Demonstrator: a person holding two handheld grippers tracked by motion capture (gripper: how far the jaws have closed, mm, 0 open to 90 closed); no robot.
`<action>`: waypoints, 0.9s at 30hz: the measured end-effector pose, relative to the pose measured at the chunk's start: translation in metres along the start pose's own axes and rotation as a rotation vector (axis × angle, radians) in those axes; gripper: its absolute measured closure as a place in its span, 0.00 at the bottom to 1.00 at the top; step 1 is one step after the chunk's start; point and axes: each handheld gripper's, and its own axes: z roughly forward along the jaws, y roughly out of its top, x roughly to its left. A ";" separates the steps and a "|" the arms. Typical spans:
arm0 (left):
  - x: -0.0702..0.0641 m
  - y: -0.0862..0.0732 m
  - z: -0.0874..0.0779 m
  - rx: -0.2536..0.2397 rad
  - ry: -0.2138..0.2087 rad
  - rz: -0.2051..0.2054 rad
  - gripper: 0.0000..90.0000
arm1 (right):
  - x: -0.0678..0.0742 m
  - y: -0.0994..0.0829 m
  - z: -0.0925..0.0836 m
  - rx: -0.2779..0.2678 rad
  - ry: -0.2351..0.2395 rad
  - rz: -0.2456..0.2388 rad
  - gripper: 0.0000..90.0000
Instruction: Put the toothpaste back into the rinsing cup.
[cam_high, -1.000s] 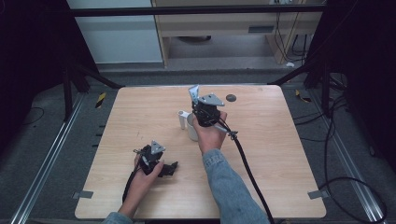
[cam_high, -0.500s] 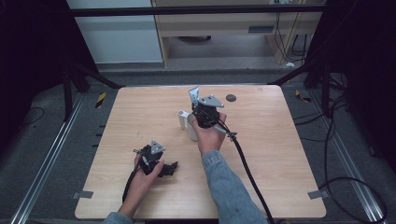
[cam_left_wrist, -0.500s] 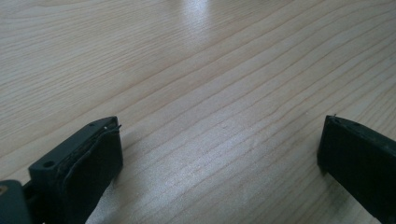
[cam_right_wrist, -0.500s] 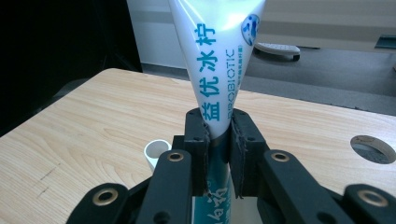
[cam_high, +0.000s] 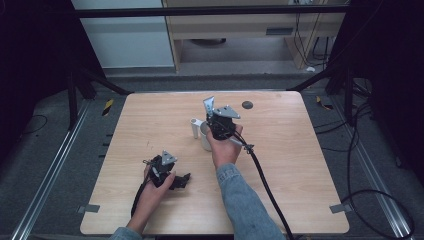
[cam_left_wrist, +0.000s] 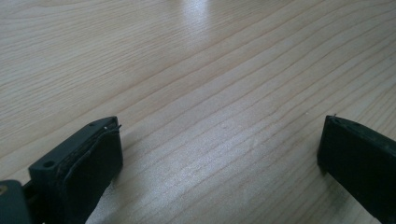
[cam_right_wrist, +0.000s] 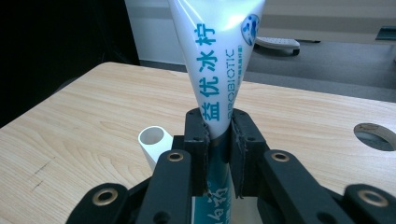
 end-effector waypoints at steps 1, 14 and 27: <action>0.000 0.000 0.000 0.000 0.000 0.000 0.00 | 0.000 0.000 0.000 -0.001 -0.001 0.002 0.87; 0.000 0.000 0.000 0.001 -0.001 0.001 0.00 | -0.001 -0.008 0.003 0.008 0.000 0.019 0.87; 0.000 0.000 0.000 0.000 -0.001 0.002 0.00 | -0.002 -0.010 0.005 0.013 0.002 0.033 0.87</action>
